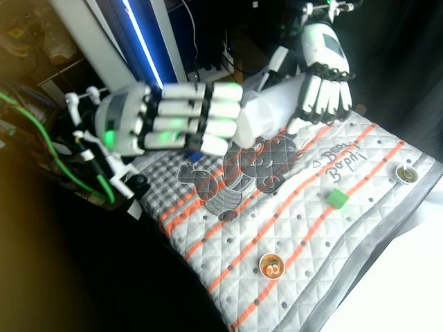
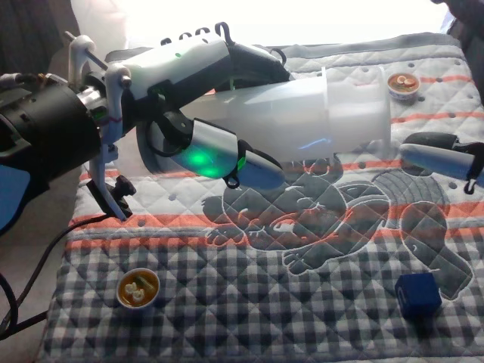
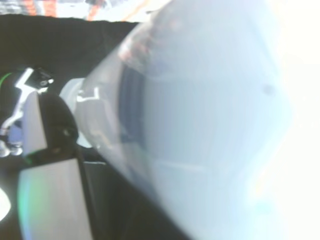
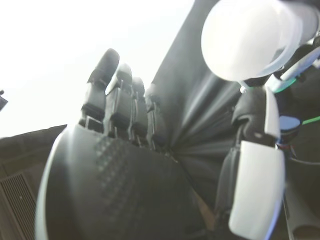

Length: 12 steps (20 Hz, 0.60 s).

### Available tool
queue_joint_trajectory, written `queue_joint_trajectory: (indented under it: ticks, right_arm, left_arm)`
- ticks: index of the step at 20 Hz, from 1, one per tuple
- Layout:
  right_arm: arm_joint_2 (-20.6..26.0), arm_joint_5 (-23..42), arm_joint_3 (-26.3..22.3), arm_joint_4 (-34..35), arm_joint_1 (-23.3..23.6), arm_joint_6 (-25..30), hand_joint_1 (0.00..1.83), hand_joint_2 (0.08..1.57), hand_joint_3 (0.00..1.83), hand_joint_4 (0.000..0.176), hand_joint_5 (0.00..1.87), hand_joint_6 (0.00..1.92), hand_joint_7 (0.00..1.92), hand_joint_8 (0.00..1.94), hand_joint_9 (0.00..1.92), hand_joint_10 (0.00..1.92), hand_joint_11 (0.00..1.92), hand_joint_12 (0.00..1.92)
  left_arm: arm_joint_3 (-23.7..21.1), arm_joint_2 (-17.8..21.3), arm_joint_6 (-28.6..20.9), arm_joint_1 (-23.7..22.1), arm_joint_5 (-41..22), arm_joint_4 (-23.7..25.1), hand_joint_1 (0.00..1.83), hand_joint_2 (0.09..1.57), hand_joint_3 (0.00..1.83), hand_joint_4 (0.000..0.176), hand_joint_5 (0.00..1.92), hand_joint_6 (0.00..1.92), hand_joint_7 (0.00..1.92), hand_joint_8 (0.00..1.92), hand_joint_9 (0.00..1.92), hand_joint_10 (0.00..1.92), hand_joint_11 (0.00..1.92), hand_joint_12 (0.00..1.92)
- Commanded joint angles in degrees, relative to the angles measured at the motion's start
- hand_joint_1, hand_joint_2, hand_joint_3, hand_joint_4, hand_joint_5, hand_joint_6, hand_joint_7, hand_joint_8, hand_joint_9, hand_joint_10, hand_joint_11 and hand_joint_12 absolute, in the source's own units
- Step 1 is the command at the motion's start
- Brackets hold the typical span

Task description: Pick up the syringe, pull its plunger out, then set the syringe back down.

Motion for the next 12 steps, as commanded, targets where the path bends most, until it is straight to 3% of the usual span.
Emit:
queue_joint_trajectory:
  ticks: [1, 4, 5, 8, 9, 12]
  right_arm:
    - [-0.7, 6.3, 1.0, -1.1, 1.2, 2.3, 0.87, 0.91, 0.0, 0.0, 0.14, 0.0, 0.1, 0.0, 0.18, 0.0, 0.0, 0.93]
    - [-2.4, 2.8, 2.7, -2.4, 2.6, 4.5, 0.94, 0.88, 0.0, 0.0, 0.18, 0.01, 0.15, 0.01, 0.21, 0.01, 0.0, 1.2]
    - [-2.7, 1.6, 2.9, -2.7, 2.9, 4.5, 0.98, 0.87, 0.0, 0.0, 0.21, 0.02, 0.17, 0.01, 0.23, 0.02, 0.0, 1.25]
    - [-3.3, -0.4, 3.4, -2.8, 3.3, 4.5, 1.02, 0.87, 0.0, 0.0, 0.26, 0.02, 0.26, 0.02, 0.3, 0.04, 0.0, 1.28]
    - [-3.6, -1.2, 3.6, -2.7, 3.5, 4.5, 1.13, 0.83, 0.0, 0.0, 0.3, 0.03, 0.3, 0.02, 0.31, 0.03, 0.0, 1.24]
    - [-4.4, -2.9, 4.2, -2.8, 4.0, 4.5, 1.16, 0.83, 0.0, 0.0, 0.34, 0.03, 0.3, 0.01, 0.3, 0.02, 0.0, 1.21]
  left_arm:
    - [-0.1, 0.2, -0.6, -0.7, 8.4, 1.4, 1.17, 1.26, 0.0, 0.0, 0.83, 1.33, 0.59, 1.48, 0.3, 1.4, 0.0, 1.92]
    - [-0.4, 0.4, -0.6, -0.7, 8.7, 1.4, 1.15, 1.26, 0.0, 0.0, 0.79, 1.38, 0.63, 1.44, 0.36, 1.47, 0.15, 1.92]
    - [-0.5, 0.4, -0.6, -0.7, 8.9, 1.5, 1.17, 1.25, 0.0, 0.0, 0.84, 1.3, 0.64, 1.43, 0.36, 1.38, 0.12, 1.92]
    - [-0.8, 0.5, -0.6, -0.7, 9.5, 1.5, 1.17, 1.24, 0.0, 0.0, 0.85, 1.3, 0.65, 1.41, 0.39, 1.34, 0.12, 1.9]
    - [-1.1, 0.6, -0.6, -0.7, 9.8, 1.8, 1.17, 1.24, 0.0, 0.0, 0.84, 1.31, 0.64, 1.42, 0.37, 1.35, 0.09, 1.92]
    - [-1.5, 0.9, -0.6, -0.7, 10.4, 2.0, 1.17, 1.25, 0.0, 0.0, 0.83, 1.34, 0.64, 1.4, 0.37, 1.34, 0.08, 1.92]
